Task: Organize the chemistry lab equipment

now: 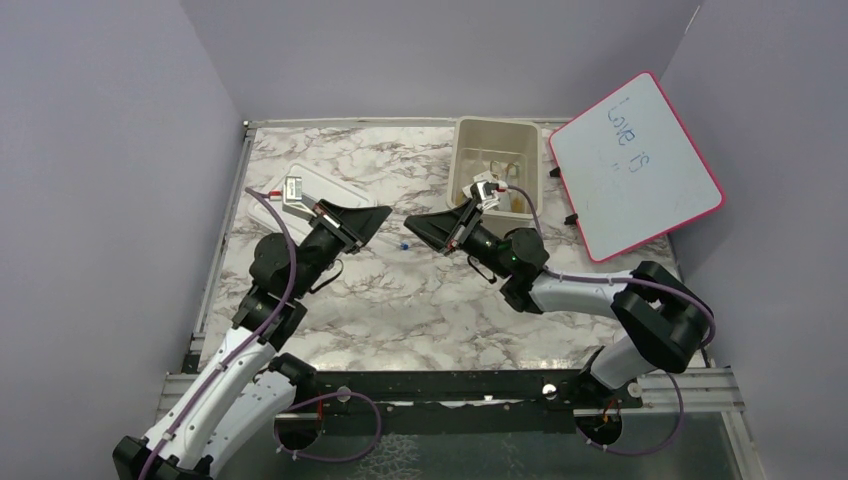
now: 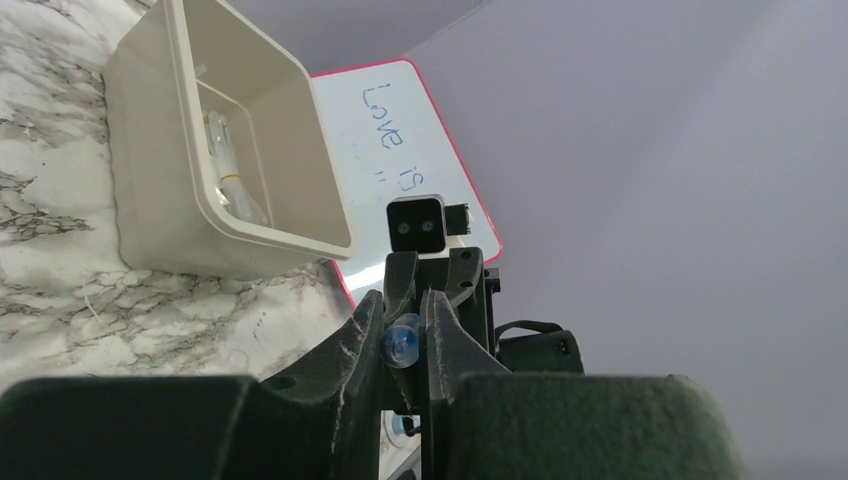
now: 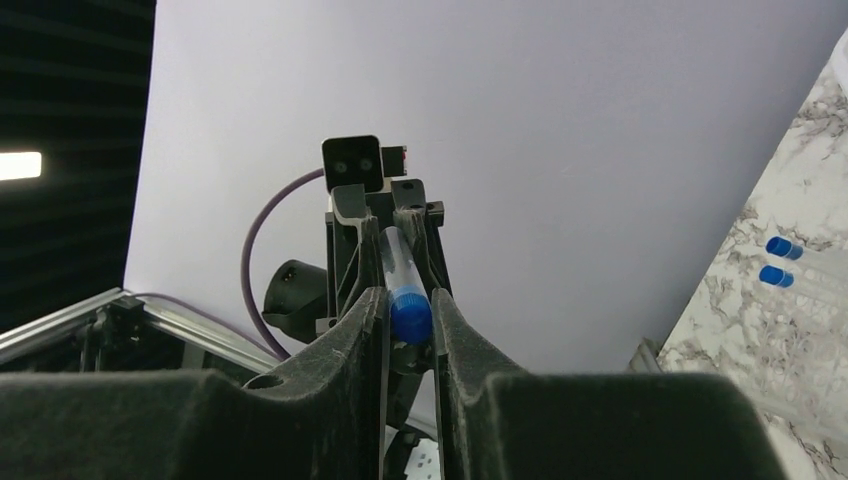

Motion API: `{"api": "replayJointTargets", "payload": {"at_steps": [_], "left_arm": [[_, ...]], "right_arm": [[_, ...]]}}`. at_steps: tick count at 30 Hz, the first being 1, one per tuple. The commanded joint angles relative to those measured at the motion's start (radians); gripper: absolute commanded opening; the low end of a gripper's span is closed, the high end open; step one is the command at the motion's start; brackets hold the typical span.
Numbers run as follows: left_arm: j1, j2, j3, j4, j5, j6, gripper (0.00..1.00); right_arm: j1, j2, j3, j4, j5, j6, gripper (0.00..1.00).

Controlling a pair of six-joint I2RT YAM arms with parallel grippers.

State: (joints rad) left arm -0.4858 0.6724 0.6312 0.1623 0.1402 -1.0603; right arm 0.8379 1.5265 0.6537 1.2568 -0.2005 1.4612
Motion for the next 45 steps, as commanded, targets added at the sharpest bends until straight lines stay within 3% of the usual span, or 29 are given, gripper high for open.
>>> {"api": "replayJointTargets", "payload": {"at_steps": [1, 2, 4, 8, 11, 12, 15, 21, 29, 45], "left_arm": [[0.002, -0.031, -0.019, 0.038, -0.029, -0.009, 0.0], [0.002, -0.035, -0.022, 0.035, -0.033, -0.007, 0.0], [0.002, -0.044, -0.021, 0.015, -0.045, 0.009, 0.1], [0.003, -0.077, 0.007, -0.107, -0.112, 0.115, 0.52], [0.003, -0.097, 0.118, -0.332, -0.255, 0.294, 0.76], [0.002, -0.094, 0.176, -0.416, -0.309, 0.376, 0.79], [0.002, -0.073, 0.324, -0.585, -0.464, 0.542, 0.8], [0.003, -0.06, 0.47, -0.675, -0.622, 0.747, 0.8], [0.001, 0.004, 0.662, -0.756, -0.769, 0.922, 0.8], [0.001, -0.03, 0.672, -0.79, -0.897, 0.984, 0.81]], "right_arm": [[0.006, -0.018, 0.014, 0.03, 0.053, -0.009, 0.21], [0.005, -0.021, 0.015, 0.017, 0.051, -0.021, 0.21], [0.004, -0.035, 0.014, -0.024, 0.057, -0.047, 0.2], [0.006, -0.084, 0.017, -0.171, 0.067, -0.18, 0.2], [0.005, -0.136, 0.095, -0.482, 0.041, -0.382, 0.2], [0.007, -0.142, 0.126, -0.581, 0.033, -0.442, 0.2], [0.01, -0.125, 0.218, -0.812, -0.006, -0.626, 0.2], [0.083, 0.003, 0.475, -1.263, 0.091, -0.942, 0.2], [0.263, 0.277, 0.857, -1.662, 0.346, -1.106, 0.21], [0.383, 0.647, 1.317, -1.839, 0.446, -1.173, 0.22]]}}
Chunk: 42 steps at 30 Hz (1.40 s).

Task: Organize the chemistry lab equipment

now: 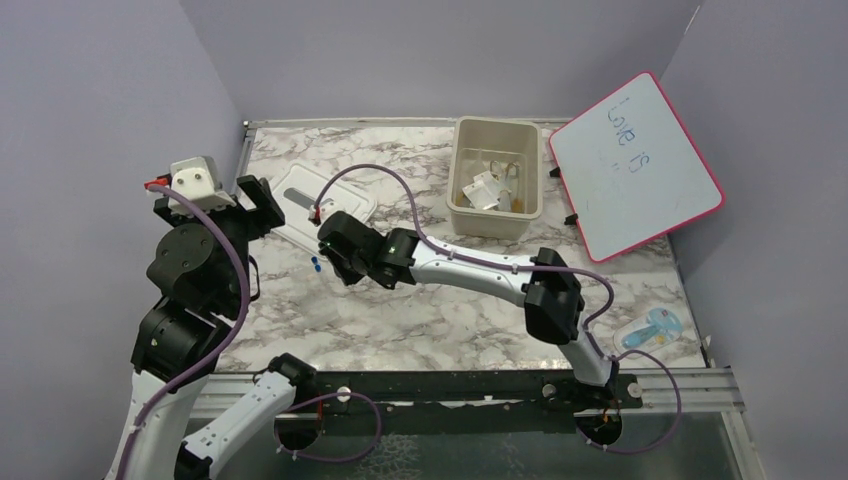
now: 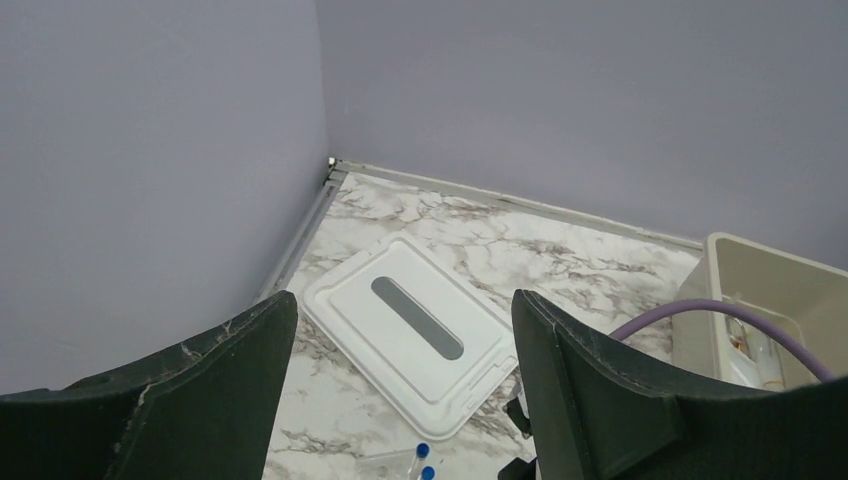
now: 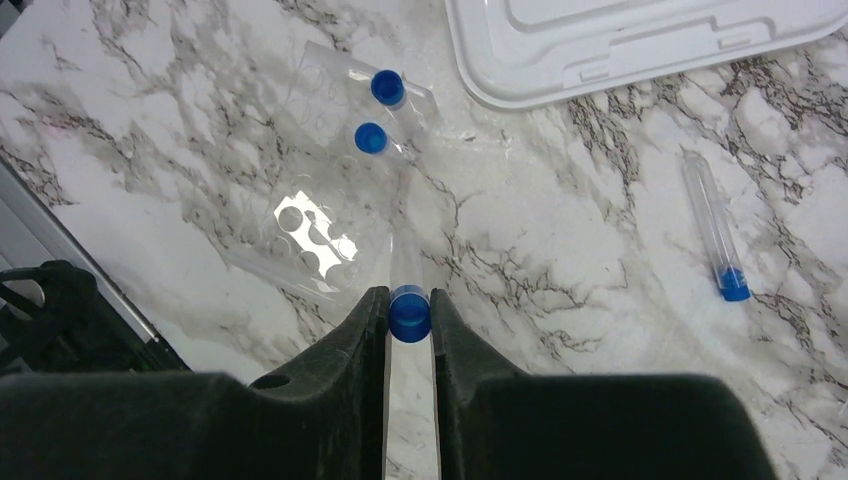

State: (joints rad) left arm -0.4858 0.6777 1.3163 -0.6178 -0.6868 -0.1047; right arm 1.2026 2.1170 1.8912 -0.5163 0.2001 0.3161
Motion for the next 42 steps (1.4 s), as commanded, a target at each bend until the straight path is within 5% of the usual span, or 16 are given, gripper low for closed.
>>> {"api": "replayJointTargets", "payload": {"at_steps": [1, 42], "left_arm": [[0.001, -0.044, -0.017, -0.011, -0.076, 0.029, 0.81], [0.001, -0.09, -0.063, -0.028, -0.087, 0.017, 0.82]], "right_arm": [[0.02, 0.066, 0.093, -0.069, 0.046, -0.03, 0.22], [0.031, 0.279, 0.349, -0.134, -0.008, -0.077, 0.28]]}}
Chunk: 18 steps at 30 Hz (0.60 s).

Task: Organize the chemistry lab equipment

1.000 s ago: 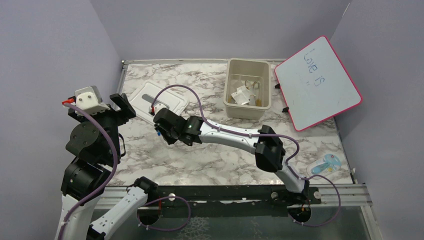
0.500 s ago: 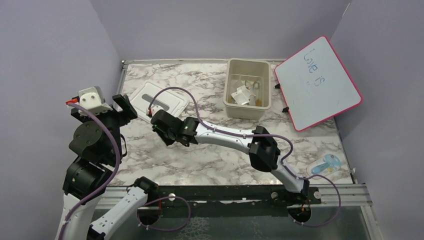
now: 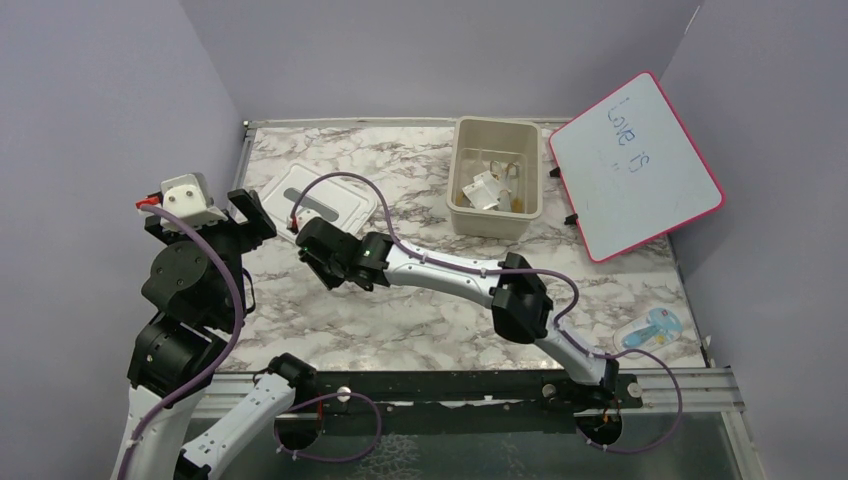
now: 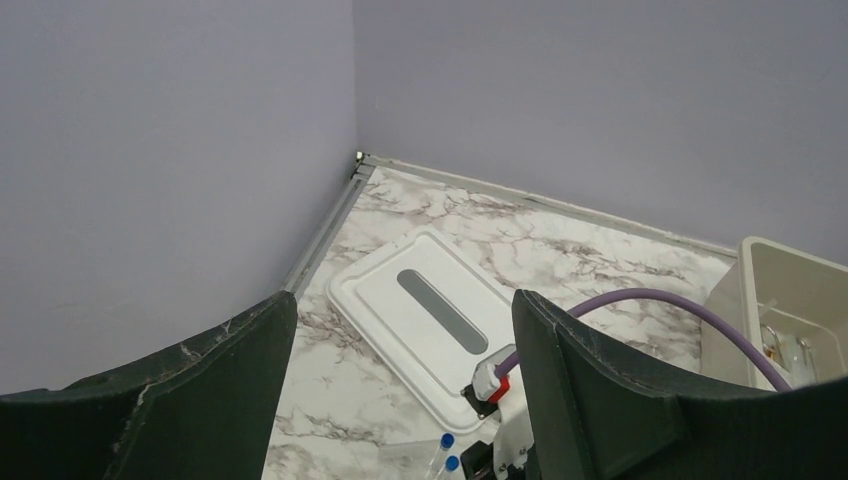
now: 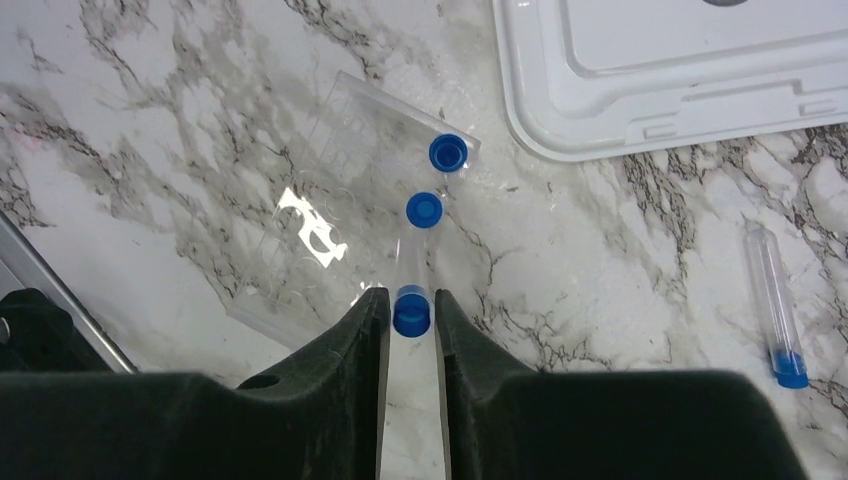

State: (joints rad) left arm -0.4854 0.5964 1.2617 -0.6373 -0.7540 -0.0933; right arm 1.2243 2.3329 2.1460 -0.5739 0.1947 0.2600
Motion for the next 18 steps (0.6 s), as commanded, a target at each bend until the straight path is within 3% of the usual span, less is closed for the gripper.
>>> {"api": "replayJointTargets", "payload": {"at_steps": [1, 11, 18], "left_arm": [[0.001, -0.008, -0.009, -0.007, -0.021, 0.004, 0.82], [0.001, -0.005, -0.014, -0.008, -0.019, 0.006, 0.82], [0.001, 0.001, -0.013, -0.009, -0.011, 0.005, 0.82]], "right_arm": [[0.009, 0.082, 0.128, -0.107, -0.008, -0.021, 0.28], [0.009, 0.093, 0.141, -0.121, -0.008, -0.003, 0.3], [0.009, -0.034, -0.026, 0.047, -0.056, 0.015, 0.5]]}}
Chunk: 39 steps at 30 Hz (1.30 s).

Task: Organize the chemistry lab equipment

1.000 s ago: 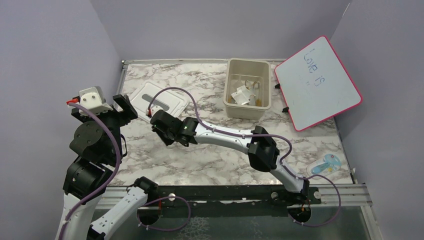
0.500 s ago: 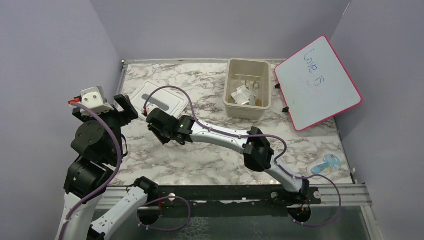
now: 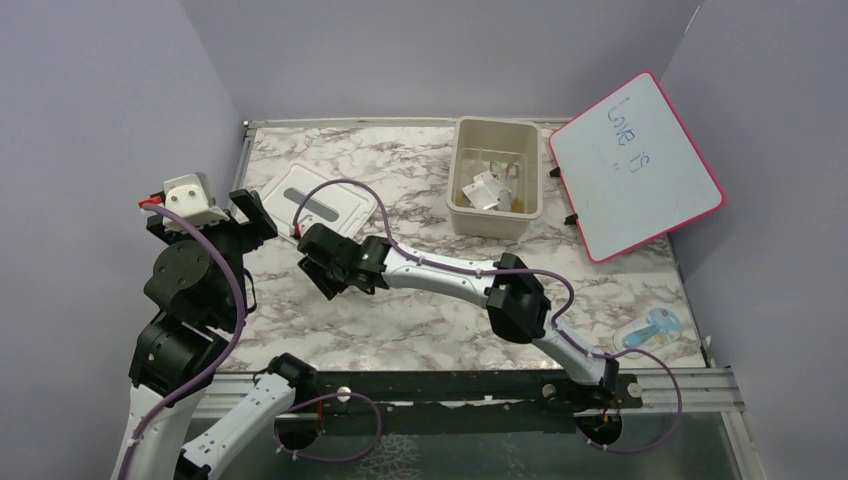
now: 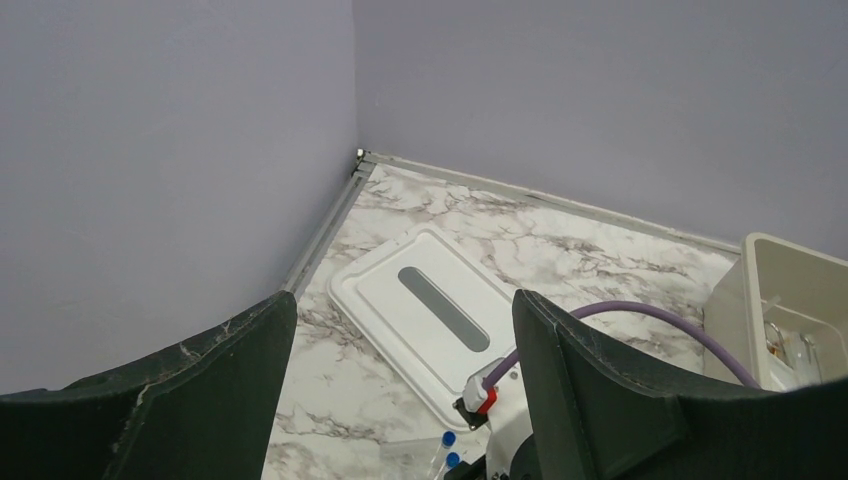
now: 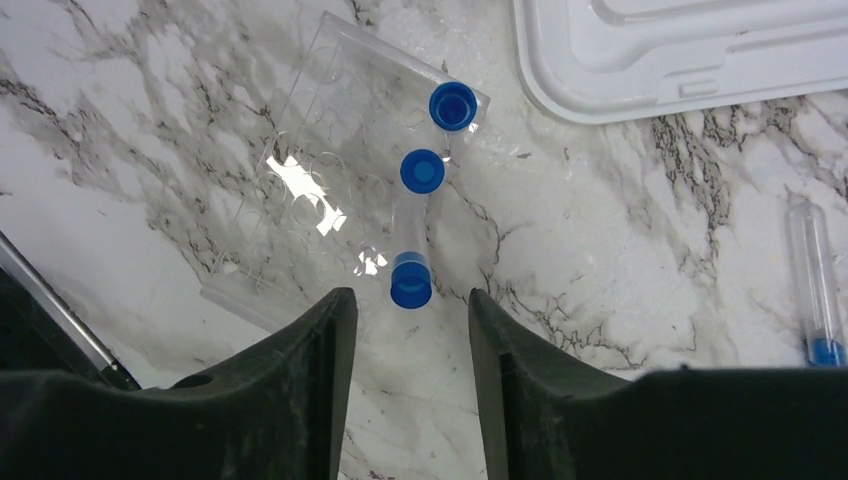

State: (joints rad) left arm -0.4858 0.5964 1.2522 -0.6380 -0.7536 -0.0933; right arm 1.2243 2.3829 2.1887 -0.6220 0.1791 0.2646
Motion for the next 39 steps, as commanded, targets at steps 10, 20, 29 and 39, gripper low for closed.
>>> {"api": "replayJointTargets", "payload": {"at_steps": [10, 20, 29, 39], "left_arm": [[0.001, 0.0, -0.021, -0.009, 0.009, -0.006, 0.82], [0.001, 0.011, -0.028, -0.009, 0.018, -0.012, 0.82], [0.0, 0.02, -0.032, -0.01, 0.015, -0.011, 0.82], [0.001, 0.024, -0.04, -0.01, 0.013, -0.011, 0.82]], "right_arm": [[0.004, -0.134, -0.242, 0.192, -0.04, 0.059, 0.44], [-0.002, -0.094, -0.211, 0.23, 0.032, -0.006, 0.17], [-0.002, -0.103, -0.223, 0.29, -0.011, -0.034, 0.16], [-0.002, -0.098, -0.227, 0.314, -0.02, -0.034, 0.17]]}}
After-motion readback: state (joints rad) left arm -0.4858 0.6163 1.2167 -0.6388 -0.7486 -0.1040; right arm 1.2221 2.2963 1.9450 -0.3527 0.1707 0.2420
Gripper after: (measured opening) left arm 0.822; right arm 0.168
